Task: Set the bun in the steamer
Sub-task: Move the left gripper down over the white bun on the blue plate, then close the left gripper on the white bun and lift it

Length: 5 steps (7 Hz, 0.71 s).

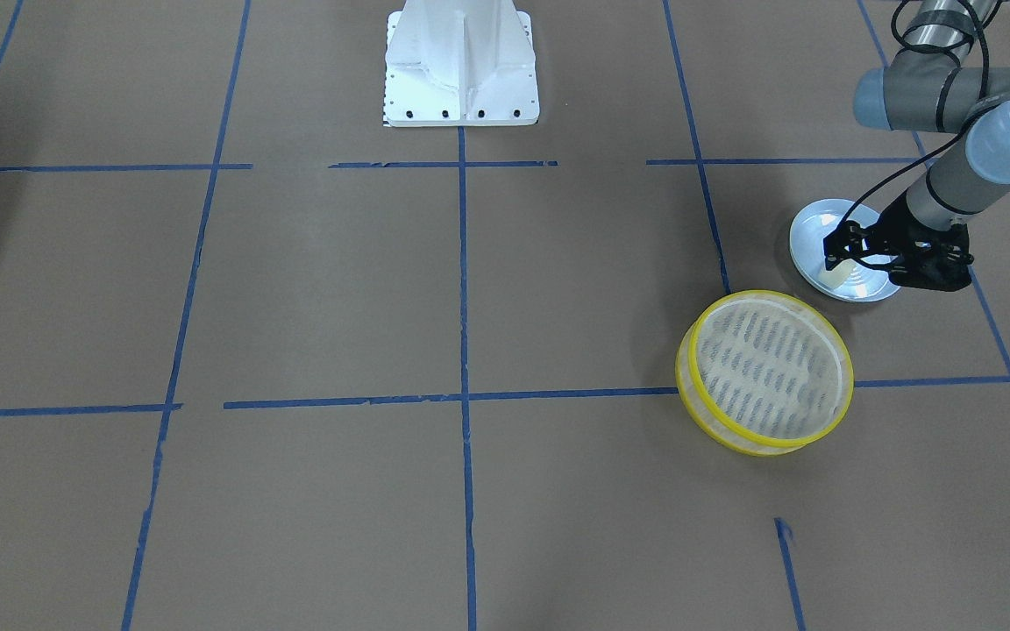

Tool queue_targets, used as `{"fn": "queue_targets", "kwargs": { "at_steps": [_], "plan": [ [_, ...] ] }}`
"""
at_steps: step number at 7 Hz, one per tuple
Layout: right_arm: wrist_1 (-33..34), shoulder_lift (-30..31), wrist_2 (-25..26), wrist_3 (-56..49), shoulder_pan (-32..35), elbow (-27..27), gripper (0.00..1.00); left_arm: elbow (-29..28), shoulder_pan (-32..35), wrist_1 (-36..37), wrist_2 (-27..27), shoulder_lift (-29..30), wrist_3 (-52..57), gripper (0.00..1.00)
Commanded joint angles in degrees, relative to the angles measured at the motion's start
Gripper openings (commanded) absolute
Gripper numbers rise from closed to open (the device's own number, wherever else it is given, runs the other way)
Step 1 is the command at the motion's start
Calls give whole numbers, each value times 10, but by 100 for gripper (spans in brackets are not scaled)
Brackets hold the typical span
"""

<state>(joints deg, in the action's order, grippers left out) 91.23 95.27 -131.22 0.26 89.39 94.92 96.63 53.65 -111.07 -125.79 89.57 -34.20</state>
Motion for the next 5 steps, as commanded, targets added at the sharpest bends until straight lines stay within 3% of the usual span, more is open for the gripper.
{"fn": "queue_targets", "kwargs": {
  "at_steps": [1, 5],
  "plan": [
    [0, 0, 0, 0, 0, 0, 100, 0, -12, 0, -3, 0, -2, 100],
    [0, 0, 0, 0, 0, 0, 100, -12, -17, 0, -5, 0, 1, 100]
  ]
}}
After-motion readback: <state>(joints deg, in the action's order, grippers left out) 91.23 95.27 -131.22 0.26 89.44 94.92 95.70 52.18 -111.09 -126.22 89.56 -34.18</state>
